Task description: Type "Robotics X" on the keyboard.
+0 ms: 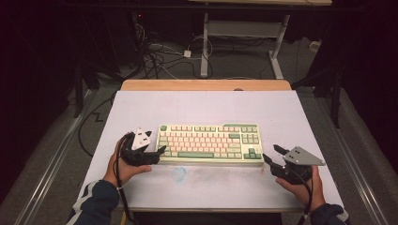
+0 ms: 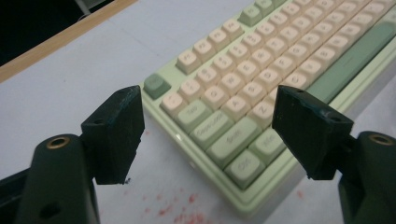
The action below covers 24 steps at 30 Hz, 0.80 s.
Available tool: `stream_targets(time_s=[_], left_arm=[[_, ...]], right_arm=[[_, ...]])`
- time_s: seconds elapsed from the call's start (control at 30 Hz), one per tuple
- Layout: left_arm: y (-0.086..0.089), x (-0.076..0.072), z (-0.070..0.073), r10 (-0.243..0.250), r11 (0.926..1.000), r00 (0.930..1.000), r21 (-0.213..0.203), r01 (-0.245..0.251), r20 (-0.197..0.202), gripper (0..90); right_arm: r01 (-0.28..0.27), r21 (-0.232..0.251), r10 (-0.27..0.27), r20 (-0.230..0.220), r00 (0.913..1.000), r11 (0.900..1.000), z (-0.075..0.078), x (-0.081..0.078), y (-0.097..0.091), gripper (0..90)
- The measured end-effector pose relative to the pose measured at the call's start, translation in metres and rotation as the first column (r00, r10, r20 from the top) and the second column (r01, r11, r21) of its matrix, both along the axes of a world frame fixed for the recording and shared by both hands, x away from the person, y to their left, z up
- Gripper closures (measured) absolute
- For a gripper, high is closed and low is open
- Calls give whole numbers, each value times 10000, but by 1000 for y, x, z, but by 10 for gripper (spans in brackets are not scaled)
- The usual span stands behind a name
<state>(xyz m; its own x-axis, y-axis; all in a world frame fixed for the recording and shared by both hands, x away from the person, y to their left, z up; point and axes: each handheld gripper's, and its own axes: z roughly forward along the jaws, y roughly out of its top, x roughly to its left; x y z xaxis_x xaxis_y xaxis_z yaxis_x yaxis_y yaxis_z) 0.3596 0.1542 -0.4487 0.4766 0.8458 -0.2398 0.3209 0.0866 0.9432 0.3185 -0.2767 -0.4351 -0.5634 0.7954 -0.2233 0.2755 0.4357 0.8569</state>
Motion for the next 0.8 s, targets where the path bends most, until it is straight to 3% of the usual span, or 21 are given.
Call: stream_targets(time_s=[0.1,0.23,0.3,0.53,0.8], left_arm=[[-11,9,3,-150,9999,9999,70,150,64,241],[-28,20,9,-578,9983,9983,28,578,81,242],[-31,22,10,-666,9978,9977,68,665,107,242],[-41,35,15,-907,9959,9959,70,907,55,248],[-42,34,14,-913,9957,9957,138,915,-161,269]], right_arm=[[-451,-147,446,-287,9986,9989,4,9,13,746],[-1159,-252,1137,-763,9906,9929,6,25,32,888],[-1517,-323,1478,-999,9840,9879,6,33,42,900],[-2024,-564,1922,-1486,9700,9777,7,53,72,900],[-2388,-980,2163,-1976,9561,9661,-4,58,85,900]])
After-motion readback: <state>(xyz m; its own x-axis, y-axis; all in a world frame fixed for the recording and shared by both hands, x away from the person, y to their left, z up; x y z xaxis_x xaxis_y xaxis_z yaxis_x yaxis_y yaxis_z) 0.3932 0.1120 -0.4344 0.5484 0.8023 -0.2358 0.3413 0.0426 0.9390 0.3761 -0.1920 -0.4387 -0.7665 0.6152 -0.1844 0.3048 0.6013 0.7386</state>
